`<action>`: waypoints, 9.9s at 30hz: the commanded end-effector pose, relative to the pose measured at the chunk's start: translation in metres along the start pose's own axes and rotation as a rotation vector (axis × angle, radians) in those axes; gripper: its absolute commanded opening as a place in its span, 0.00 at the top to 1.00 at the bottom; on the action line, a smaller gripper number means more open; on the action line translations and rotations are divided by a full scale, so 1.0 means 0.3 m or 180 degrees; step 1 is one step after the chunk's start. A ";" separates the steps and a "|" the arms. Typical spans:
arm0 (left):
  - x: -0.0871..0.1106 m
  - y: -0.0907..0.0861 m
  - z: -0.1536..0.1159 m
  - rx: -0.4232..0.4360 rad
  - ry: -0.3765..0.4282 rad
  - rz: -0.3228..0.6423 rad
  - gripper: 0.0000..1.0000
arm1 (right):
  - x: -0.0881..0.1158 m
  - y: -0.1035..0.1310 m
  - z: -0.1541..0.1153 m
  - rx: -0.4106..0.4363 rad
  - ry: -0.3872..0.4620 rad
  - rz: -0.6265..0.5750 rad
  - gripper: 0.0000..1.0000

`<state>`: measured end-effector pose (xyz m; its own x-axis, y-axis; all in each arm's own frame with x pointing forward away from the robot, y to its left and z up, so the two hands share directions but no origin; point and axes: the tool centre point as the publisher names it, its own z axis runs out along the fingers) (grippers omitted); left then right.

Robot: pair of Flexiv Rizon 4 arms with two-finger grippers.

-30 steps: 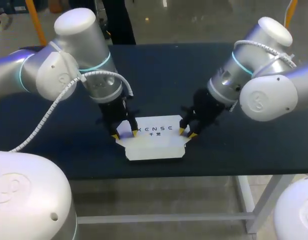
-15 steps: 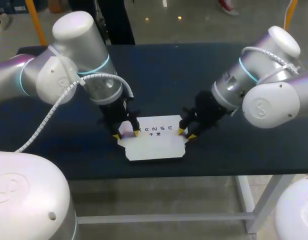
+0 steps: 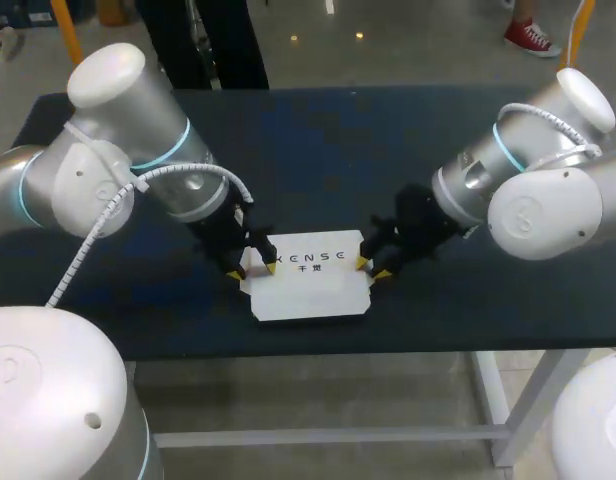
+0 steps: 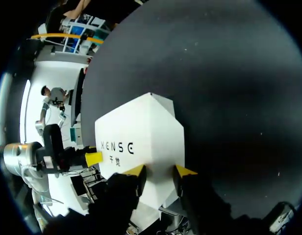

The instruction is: Assemble the packaging by folding the flat box into shape, placing the metal phone stand inside, and closing the box properly

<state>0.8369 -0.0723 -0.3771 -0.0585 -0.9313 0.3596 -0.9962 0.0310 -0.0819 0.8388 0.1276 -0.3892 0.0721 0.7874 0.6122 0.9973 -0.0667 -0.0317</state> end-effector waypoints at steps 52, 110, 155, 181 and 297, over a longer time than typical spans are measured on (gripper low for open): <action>-0.014 -0.003 0.028 0.0040 0.0550 0.0288 0.39 | 0.015 0.018 0.044 0.0227 0.0307 -0.0238 0.53; -0.010 -0.017 0.034 0.0015 0.0544 0.0276 0.38 | 0.020 0.022 0.041 0.0243 0.0320 -0.0232 0.56; -0.020 -0.016 0.022 -0.0199 0.0936 0.0563 0.39 | 0.030 0.029 0.052 0.0363 0.0374 -0.0267 0.56; -0.026 -0.006 -0.004 -0.0305 0.1047 0.0597 0.36 | 0.024 0.028 0.029 0.0399 0.0409 -0.0241 0.55; 0.014 -0.062 -0.094 -0.1203 0.0856 -0.0078 0.36 | 0.131 0.093 -0.015 0.1201 0.0430 0.0318 0.54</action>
<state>0.8473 -0.0634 -0.3485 -0.0018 -0.8037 0.5950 -0.9541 0.1797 0.2398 0.8634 0.1505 -0.3617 0.1906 0.7001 0.6882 0.9316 0.0921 -0.3516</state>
